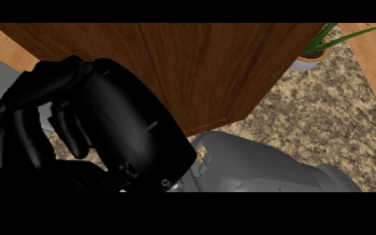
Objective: Pick up the wine, place it into the cabinet and close the cabinet
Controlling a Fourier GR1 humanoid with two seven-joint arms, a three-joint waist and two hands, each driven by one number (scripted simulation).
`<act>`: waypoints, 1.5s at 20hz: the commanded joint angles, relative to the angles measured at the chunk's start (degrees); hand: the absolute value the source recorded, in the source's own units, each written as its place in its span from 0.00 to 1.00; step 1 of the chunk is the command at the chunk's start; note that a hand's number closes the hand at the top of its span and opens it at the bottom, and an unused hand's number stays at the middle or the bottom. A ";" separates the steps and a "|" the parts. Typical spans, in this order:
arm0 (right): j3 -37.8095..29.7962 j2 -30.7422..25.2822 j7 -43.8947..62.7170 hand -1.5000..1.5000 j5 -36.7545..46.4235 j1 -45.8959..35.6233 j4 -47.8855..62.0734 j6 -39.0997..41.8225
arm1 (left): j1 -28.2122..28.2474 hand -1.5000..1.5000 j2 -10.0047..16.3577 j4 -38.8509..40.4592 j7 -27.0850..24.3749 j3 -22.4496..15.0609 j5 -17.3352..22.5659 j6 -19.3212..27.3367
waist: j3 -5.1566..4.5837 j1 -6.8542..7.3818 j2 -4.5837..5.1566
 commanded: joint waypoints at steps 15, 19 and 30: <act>-15.66 -1.13 -20.95 1.00 -1.84 -7.57 36.00 14.76 | -0.98 0.00 -2.26 0.17 3.40 3.94 -2.08 -1.01 | 0.10 -0.91 0.01; -17.92 -2.87 -24.18 1.00 -2.08 -8.96 39.61 17.11 | -3.24 0.00 -3.48 1.98 2.98 2.68 -3.28 -1.29 | 0.06 -1.02 0.39; -17.93 -6.06 -26.49 1.00 0.98 -9.35 42.04 18.26 | -4.14 0.00 -3.83 3.11 4.57 3.05 -3.51 -0.68 | 0.01 -0.93 0.43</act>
